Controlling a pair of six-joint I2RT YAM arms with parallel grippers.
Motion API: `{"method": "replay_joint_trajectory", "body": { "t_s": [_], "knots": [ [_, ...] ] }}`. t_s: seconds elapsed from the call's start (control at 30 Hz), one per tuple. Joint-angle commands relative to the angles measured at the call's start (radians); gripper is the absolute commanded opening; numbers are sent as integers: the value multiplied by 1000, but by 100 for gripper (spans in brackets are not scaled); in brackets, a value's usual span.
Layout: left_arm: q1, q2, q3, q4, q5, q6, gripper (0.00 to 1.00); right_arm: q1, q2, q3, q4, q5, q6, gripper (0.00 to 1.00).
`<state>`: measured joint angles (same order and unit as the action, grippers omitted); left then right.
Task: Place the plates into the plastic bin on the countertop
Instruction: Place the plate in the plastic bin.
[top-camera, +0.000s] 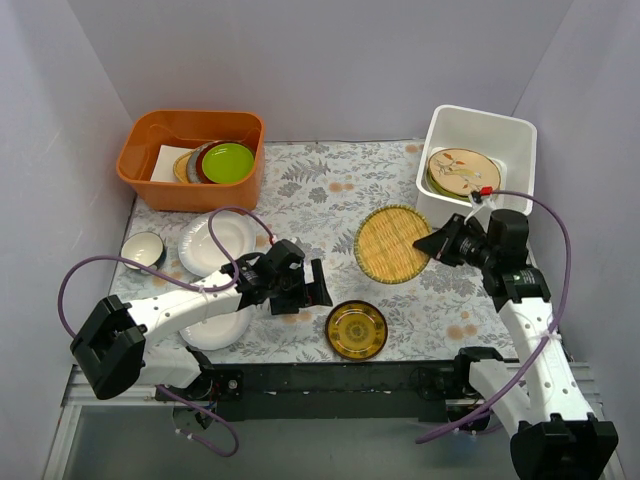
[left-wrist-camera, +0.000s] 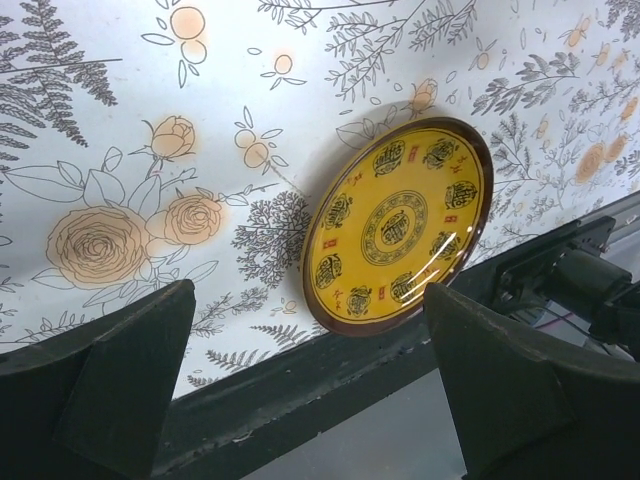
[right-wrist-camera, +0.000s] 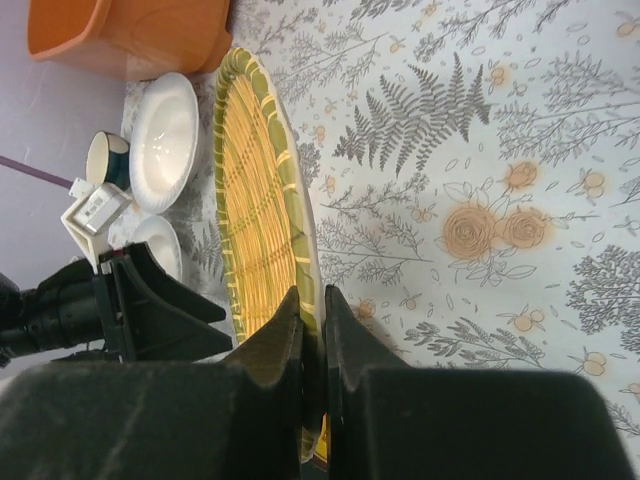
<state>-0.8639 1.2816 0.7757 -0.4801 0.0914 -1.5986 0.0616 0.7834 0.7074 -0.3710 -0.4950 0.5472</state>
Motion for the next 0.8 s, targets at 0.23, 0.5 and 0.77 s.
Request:
{"method": "replay_joint_trajectory", "body": {
  "t_s": [0.23,0.5,0.77],
  "knots": [
    [-27,-51,-98,0,-24,-26,98,-19,194,371,0,93,-73,1],
    [-35,-90,-147,6,-21,-41,98,-80,292,547,-75,226,-168,1],
    [-41,-82,-148,5,-12,-40,98,-241,356,598,-66,174,-165,1]
  ]
}}
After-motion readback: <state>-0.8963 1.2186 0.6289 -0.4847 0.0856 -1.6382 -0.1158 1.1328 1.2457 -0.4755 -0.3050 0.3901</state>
